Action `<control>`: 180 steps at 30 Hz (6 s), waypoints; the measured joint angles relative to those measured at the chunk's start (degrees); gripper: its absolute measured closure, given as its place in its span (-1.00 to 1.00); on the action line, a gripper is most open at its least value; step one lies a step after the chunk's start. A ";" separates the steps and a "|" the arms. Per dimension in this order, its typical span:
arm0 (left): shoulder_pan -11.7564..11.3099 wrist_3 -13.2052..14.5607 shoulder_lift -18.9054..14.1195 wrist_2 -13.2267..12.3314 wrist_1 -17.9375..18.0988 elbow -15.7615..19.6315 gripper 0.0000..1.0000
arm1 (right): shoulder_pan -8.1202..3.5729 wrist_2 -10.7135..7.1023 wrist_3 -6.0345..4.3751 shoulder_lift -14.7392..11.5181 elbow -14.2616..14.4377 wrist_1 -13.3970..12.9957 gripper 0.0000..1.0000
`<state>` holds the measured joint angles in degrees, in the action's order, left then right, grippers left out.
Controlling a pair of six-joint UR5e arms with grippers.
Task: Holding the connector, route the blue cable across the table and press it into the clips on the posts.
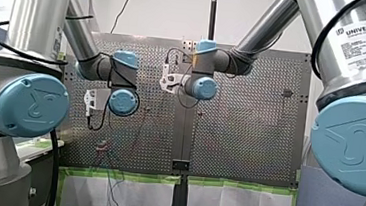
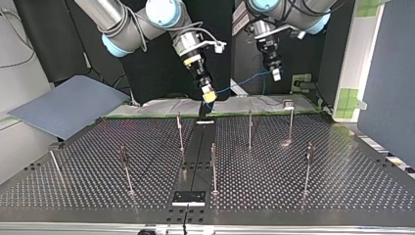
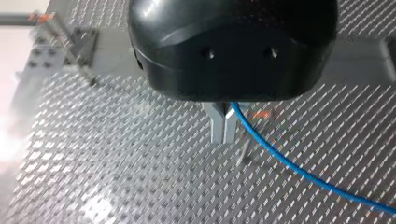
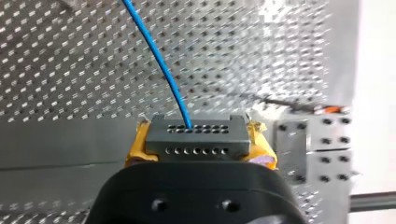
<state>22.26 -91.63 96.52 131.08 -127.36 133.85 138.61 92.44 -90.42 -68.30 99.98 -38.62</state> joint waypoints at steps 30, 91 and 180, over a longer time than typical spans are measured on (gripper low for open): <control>-6.54 -2.20 -11.12 -2.74 -7.80 -5.88 1.00 | 1.81 -1.74 -1.98 2.96 -12.53 14.03 1.00; -20.95 -1.97 -7.18 -18.82 -15.15 -19.85 1.00 | 3.34 -2.61 -3.99 15.49 -43.40 27.97 1.00; -28.61 -18.20 -4.72 -30.16 -24.73 -22.09 -1.00 | 0.57 -0.98 -3.20 17.53 -46.93 30.84 1.00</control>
<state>-6.36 -109.83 91.81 100.92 -152.10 111.76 139.18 91.47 -93.62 -50.77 53.05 -7.78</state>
